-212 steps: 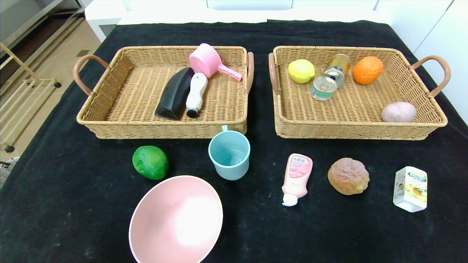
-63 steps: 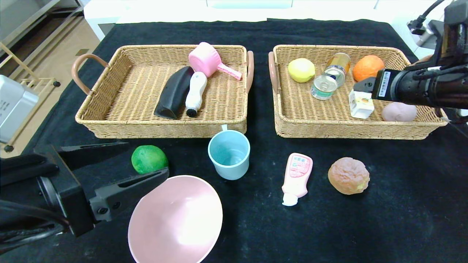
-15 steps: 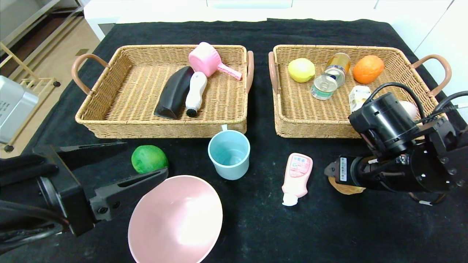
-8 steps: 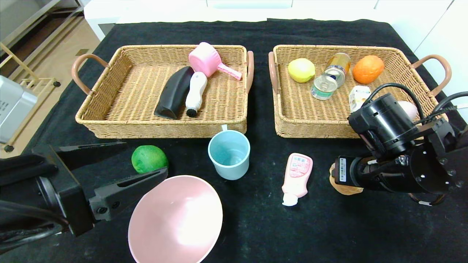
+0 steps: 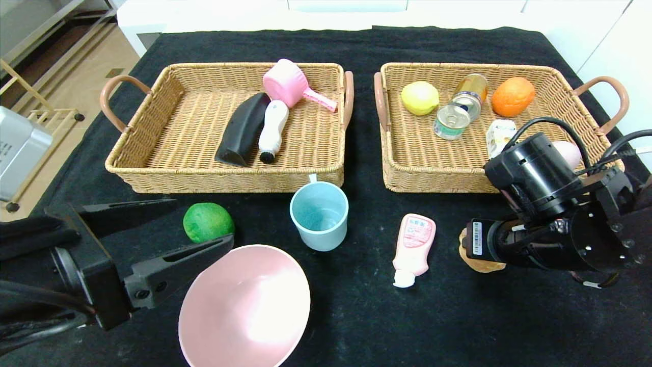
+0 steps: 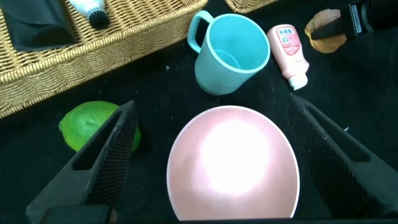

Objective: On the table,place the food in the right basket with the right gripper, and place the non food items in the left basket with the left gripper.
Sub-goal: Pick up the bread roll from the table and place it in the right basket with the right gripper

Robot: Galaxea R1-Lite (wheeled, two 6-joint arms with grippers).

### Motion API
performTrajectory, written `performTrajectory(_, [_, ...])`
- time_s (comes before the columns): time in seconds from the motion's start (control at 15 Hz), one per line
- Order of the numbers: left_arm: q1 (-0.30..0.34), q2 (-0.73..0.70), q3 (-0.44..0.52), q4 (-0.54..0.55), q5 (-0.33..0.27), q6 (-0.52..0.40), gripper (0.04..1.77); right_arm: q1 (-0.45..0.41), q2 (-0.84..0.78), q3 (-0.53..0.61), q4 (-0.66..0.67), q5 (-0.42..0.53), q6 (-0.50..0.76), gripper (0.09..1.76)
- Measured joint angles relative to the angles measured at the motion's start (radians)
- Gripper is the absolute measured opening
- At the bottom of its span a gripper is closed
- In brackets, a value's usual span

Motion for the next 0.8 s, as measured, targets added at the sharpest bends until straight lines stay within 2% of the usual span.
performTrajectory(0.47, [0.0,-0.004,0.0,0.001,0.0,0.001,1.72,0.013,-0.072,-0.004,0.027,-0.001,-0.061,0.83])
performTrajectory(0.8, [0.0,-0.003,0.001,0.008,-0.001,0.002,1.72,0.005,-0.173,-0.028,0.049,-0.001,-0.211,0.83])
